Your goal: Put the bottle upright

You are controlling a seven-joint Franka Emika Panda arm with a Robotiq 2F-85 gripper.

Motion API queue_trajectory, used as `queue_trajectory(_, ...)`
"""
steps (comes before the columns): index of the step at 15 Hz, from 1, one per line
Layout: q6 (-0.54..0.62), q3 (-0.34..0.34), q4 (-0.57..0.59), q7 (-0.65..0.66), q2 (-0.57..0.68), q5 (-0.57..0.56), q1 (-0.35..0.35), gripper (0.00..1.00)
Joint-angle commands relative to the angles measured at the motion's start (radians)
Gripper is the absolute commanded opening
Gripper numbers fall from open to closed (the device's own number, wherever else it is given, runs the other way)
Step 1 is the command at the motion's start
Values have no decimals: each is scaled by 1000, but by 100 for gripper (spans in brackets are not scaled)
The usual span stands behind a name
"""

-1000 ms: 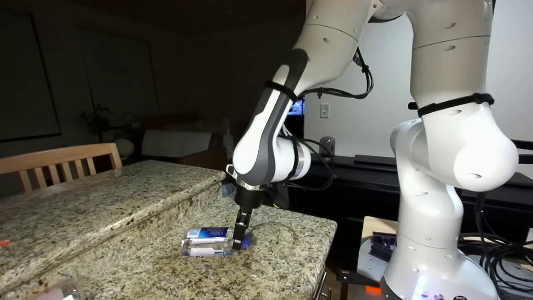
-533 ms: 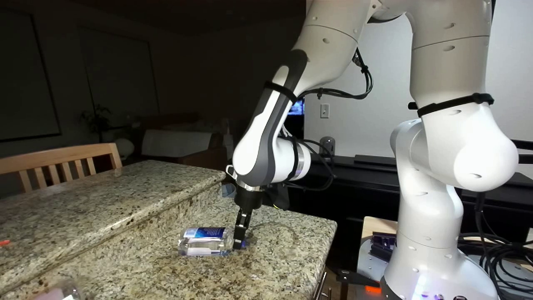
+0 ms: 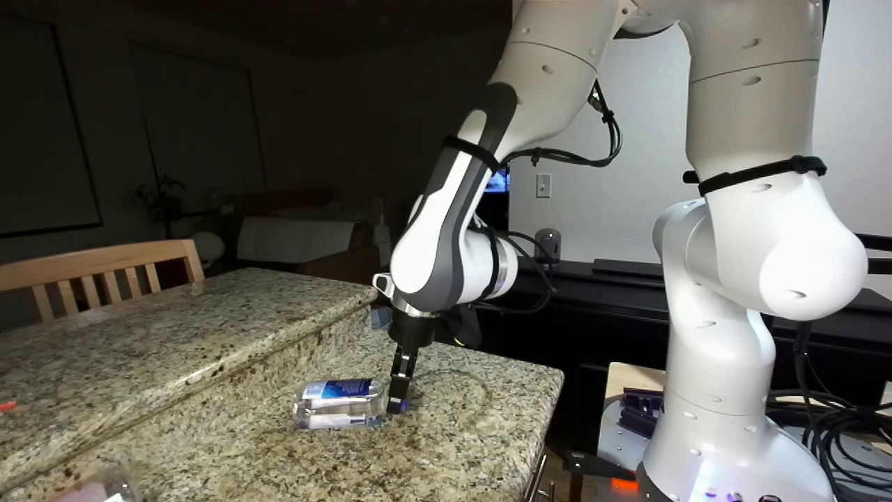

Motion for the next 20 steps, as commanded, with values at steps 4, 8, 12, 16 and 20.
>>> queue_trajectory(4,-64,-62,33,104,-29,-210,7,15)
queue_trajectory(8,-216,25,93,269,-59,-441,-131,15)
queue_trajectory(12,-339,110,161,297,-108,-448,-191,15)
queue_trajectory(16,-376,146,215,295,-117,-438,-199,15)
queue_trajectory(20,-384,157,263,336,-92,-457,-204,15)
